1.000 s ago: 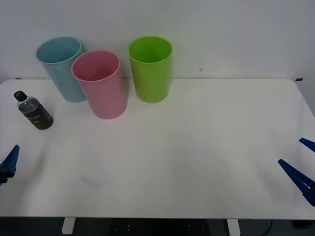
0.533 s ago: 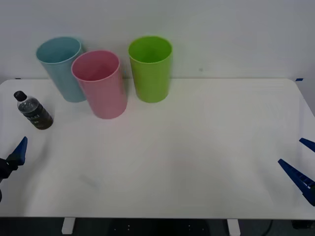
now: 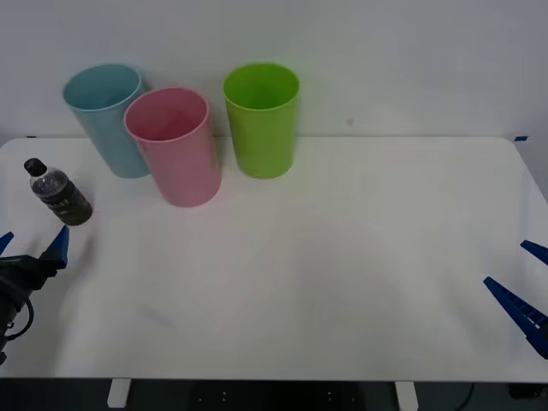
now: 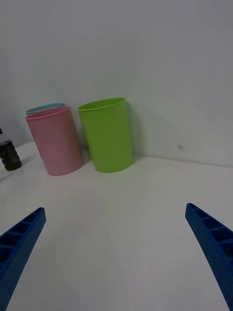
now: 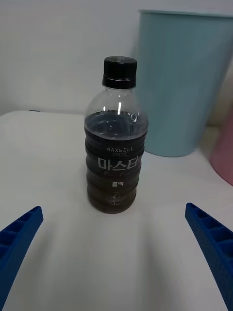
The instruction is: Grasp the object on the table and drop it into the matching bin: aluminum can to the light blue bin, PET bottle to the pink bin.
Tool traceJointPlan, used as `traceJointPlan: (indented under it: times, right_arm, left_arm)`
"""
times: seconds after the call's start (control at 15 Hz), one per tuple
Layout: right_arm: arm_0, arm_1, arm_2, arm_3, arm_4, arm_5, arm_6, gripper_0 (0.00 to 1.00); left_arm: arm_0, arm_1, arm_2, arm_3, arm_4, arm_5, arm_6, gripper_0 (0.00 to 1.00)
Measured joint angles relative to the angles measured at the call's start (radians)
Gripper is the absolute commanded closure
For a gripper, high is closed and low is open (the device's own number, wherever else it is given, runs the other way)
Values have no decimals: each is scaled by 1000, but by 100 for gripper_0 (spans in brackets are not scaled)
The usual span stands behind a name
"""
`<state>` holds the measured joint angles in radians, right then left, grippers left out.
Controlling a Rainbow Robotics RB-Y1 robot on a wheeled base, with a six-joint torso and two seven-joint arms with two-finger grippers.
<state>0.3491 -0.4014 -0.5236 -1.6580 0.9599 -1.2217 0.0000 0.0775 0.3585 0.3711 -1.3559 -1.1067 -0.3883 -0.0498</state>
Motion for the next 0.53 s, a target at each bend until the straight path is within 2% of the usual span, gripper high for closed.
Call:
traceJointPlan:
  times: [0.33, 0.53]
  right_arm:
    - [0, 0, 0, 0, 0, 0, 0, 0]
    - [0, 0, 0, 0, 0, 0, 0, 0]
  left_arm:
    - [-83, -60, 20, 50, -65, 34, -14, 0]
    - [-148, -66, 29, 108, -92, 56, -25, 0]
